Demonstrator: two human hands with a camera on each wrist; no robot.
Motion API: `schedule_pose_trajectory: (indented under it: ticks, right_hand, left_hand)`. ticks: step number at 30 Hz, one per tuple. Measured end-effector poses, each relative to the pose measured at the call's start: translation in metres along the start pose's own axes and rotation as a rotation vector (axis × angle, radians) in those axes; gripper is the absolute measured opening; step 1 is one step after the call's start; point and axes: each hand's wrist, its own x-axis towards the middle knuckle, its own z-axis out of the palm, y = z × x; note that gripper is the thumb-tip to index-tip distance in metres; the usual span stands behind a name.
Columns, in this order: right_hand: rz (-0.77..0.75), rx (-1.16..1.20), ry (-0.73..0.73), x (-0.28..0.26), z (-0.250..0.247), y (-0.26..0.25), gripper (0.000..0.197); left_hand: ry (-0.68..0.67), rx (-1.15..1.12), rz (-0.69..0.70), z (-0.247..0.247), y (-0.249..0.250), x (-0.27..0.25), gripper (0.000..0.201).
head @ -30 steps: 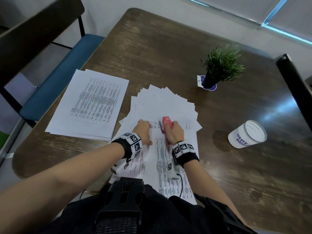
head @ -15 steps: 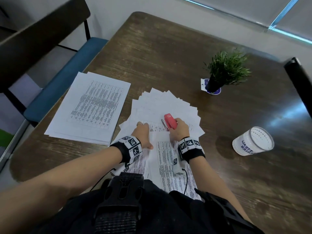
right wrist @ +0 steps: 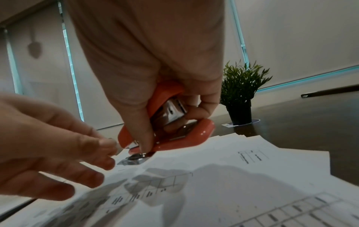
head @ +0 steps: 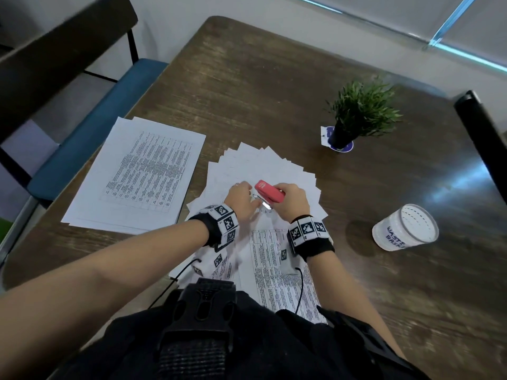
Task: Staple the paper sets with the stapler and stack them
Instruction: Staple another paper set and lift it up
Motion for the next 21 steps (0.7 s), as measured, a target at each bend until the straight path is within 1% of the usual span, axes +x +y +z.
schedule_pose_trajectory:
  ticks: [3, 6, 8, 9, 12, 15, 18, 21]
  right_hand:
    - [-0.022, 0.041, 0.017, -0.003, -0.002, 0.002, 0.033]
    - [-0.013, 0.048, 0.021, -0.006, -0.007, 0.005, 0.034]
    - [0.003, 0.052, 0.022, -0.009, -0.01, 0.01, 0.034]
    - [0.015, 0.052, 0.026, -0.011, -0.011, 0.012, 0.033]
    - [0.075, 0.042, 0.037, -0.015, -0.013, 0.019, 0.033]
    - [0.14, 0.06, 0.071, -0.018, -0.015, 0.027, 0.032]
    - [0.207, 0.111, 0.106, -0.021, -0.018, 0.031, 0.027]
    - [0.289, 0.146, 0.095, -0.026, -0.016, 0.032, 0.025]
  left_hand:
    - [-0.033, 0.017, -0.046, 0.002, 0.008, 0.008, 0.041]
    - [-0.093, 0.025, -0.052, 0.001, 0.013, 0.016, 0.023]
    - [-0.098, -0.017, -0.072, -0.001, 0.014, 0.02, 0.01]
    - [-0.089, -0.035, -0.068, -0.001, 0.014, 0.023, 0.008]
    - [-0.072, -0.075, -0.066, -0.006, 0.014, 0.027, 0.011]
    - [-0.064, -0.017, -0.05, -0.014, 0.009, 0.03, 0.016]
    - [-0.131, 0.082, -0.037, -0.027, -0.001, 0.031, 0.019]
    - [-0.2, 0.203, -0.021, -0.039, -0.013, 0.025, 0.022]
